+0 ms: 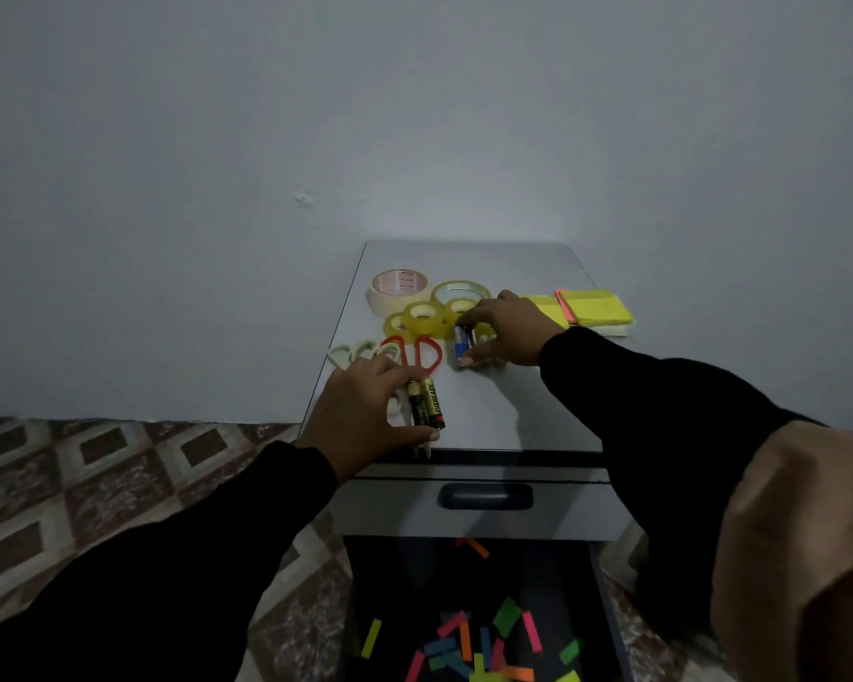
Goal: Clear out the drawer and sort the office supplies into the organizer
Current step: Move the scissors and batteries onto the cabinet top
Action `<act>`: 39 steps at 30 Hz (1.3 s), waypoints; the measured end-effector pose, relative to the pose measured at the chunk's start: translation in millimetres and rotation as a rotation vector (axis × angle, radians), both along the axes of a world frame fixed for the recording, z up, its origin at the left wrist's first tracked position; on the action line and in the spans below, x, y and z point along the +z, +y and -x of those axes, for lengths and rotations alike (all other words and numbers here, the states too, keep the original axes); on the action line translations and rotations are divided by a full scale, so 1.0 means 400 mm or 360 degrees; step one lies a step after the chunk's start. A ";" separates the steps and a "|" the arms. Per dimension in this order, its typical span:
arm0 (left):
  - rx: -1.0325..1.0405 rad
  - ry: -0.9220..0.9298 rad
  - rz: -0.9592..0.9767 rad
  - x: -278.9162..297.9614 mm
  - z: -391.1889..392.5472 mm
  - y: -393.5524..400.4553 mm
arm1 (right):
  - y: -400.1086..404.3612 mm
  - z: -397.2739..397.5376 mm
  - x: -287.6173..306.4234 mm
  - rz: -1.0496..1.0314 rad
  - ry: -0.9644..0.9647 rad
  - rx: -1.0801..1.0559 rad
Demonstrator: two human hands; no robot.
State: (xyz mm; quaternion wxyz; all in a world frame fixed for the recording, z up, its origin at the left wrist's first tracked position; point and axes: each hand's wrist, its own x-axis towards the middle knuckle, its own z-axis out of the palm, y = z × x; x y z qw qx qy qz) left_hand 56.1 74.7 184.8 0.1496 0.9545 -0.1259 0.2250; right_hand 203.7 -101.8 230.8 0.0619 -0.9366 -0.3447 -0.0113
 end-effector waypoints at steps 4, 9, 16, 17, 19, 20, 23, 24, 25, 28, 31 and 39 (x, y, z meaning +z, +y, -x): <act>0.0012 0.0041 0.0027 -0.005 -0.003 0.015 | 0.044 -0.021 -0.014 0.0031 0.0008 0.0008; 0.0033 0.0052 0.0045 -0.011 -0.006 0.022 | 0.061 -0.034 -0.030 0.0065 0.0017 -0.0031; -0.0058 -0.0099 0.0024 -0.020 -0.025 0.021 | 0.055 -0.030 -0.044 0.0004 0.0063 -0.0079; -0.0064 -0.0117 0.0016 -0.021 -0.029 0.021 | 0.052 -0.027 -0.046 -0.0030 0.0078 -0.0084; -0.0072 -0.0110 0.0037 -0.019 -0.035 0.017 | 0.042 -0.023 -0.047 -0.0113 0.0081 -0.0090; -0.0054 -0.0080 0.0070 -0.017 -0.039 0.013 | 0.033 -0.023 -0.047 -0.0173 0.0080 -0.0094; 0.0030 0.0154 0.0191 0.005 -0.059 -0.007 | -0.009 -0.018 -0.039 -0.0450 0.0097 -0.0110; 0.0046 0.0199 0.0174 0.012 -0.072 -0.017 | -0.026 -0.014 -0.037 -0.0520 0.0094 -0.0113; 0.0063 0.0228 0.0125 0.019 -0.088 -0.029 | -0.044 -0.009 -0.035 -0.0575 0.0087 -0.0120; 0.0134 0.0262 -0.0005 0.033 -0.143 -0.064 | -0.093 0.011 -0.037 -0.0692 0.0090 -0.0137; 0.0158 0.0281 0.0039 0.038 -0.200 -0.092 | -0.137 0.035 -0.047 -0.0699 0.0101 -0.0129; 0.0208 0.0509 -0.0096 0.075 -0.306 -0.128 | -0.214 0.074 -0.076 -0.0667 0.0121 -0.0073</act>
